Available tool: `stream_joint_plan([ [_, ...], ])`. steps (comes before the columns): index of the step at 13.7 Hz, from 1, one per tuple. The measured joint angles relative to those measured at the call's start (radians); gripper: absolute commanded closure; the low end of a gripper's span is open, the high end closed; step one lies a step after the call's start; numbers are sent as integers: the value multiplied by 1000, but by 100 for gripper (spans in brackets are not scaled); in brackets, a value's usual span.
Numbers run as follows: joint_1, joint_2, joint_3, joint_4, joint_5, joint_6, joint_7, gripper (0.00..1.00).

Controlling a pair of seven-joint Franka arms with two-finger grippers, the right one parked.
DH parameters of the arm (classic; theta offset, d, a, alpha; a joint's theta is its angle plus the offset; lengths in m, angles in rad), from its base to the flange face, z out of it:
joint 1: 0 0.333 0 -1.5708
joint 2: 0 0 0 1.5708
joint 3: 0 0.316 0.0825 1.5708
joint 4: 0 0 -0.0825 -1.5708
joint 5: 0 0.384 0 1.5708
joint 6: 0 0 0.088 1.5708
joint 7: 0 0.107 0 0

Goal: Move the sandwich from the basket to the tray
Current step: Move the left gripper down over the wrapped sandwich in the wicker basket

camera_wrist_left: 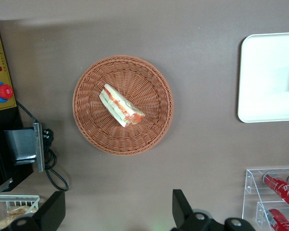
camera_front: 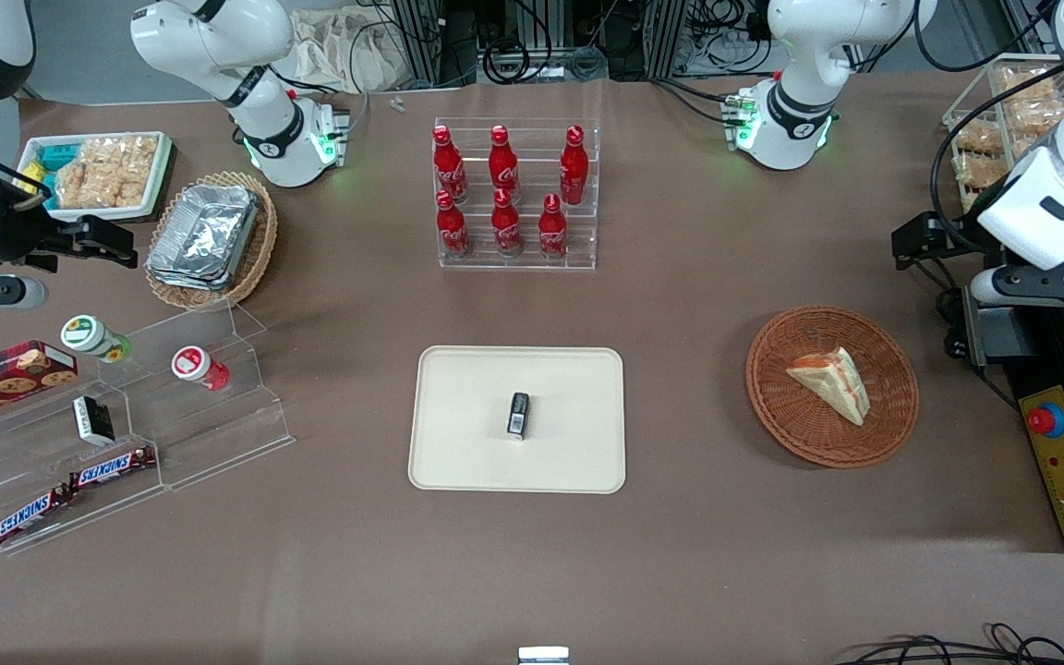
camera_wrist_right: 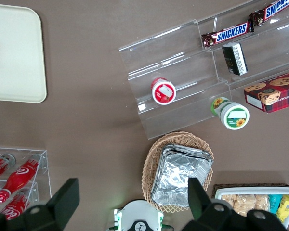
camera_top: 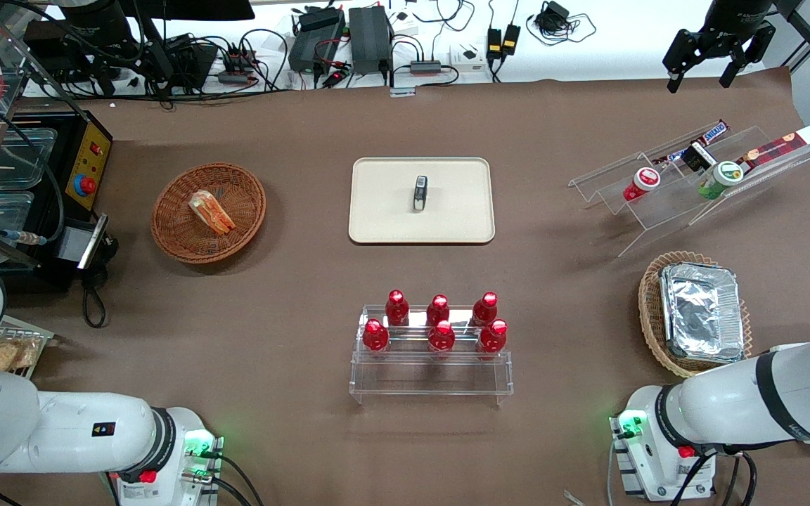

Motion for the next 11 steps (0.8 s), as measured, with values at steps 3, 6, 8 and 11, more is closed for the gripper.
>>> stream_joint_plan([
  [3,0,-3,1,1,3,-12,-24,0],
  [6,0,15,6,-4,3,-12,-82,0],
  [8,0,49,10,-22,3,-2,-199,0],
  [11,0,101,16,-136,3,158,-346,0],
])
